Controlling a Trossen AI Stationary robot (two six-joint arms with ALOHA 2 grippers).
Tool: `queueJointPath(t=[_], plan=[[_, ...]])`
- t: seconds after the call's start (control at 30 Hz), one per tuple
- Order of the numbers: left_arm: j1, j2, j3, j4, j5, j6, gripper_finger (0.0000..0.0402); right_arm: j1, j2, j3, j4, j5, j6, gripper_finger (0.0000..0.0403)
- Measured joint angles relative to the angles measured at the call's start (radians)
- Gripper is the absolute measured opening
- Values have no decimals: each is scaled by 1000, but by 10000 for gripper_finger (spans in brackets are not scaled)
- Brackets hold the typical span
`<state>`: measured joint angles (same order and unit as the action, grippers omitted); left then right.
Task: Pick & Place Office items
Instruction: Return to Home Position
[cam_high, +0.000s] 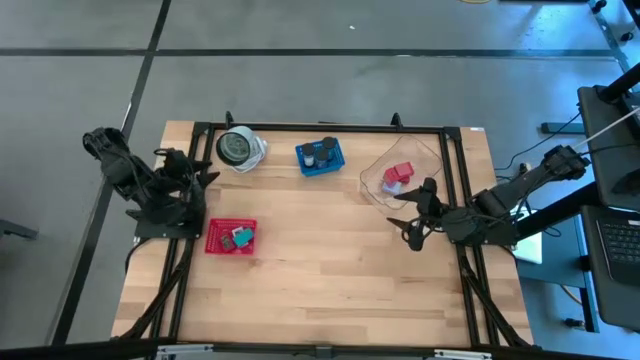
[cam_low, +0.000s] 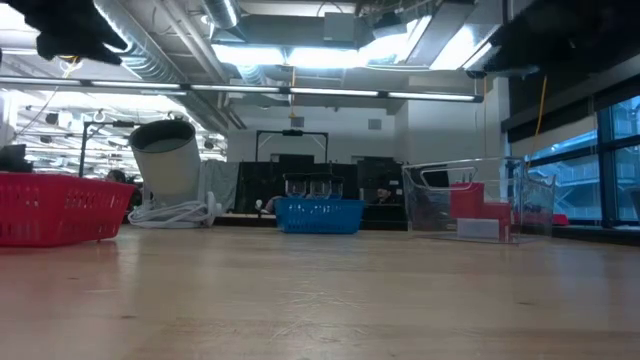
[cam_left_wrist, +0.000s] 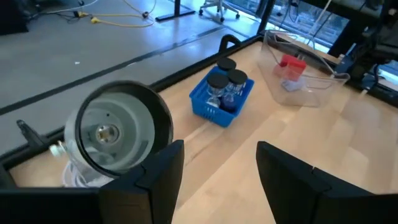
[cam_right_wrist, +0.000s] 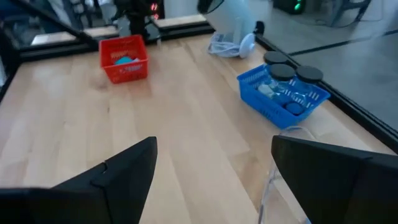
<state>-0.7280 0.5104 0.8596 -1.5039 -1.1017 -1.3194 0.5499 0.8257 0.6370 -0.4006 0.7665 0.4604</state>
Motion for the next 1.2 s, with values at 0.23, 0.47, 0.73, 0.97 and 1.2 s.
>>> queueJointPath(t=[0.23, 0.47, 0.73, 0.97, 1.2], plan=[[-17, -32, -148, 146, -11, -3, 198, 0, -92, -204, 214, 31, 2, 319], [-66, -32, -282, 405, -48, 127, 198, 0, -141, -337, 355, 67, 3, 319], [-115, -31, -441, 710, -103, 300, 198, 0, -150, -449, 483, 91, 32, 319], [-144, -31, -608, 966, -137, 313, 198, 0, -150, -541, 597, 90, 79, 319], [-155, -31, -738, 1304, -135, 460, 198, 0, -150, -582, 651, 90, 85, 319]])
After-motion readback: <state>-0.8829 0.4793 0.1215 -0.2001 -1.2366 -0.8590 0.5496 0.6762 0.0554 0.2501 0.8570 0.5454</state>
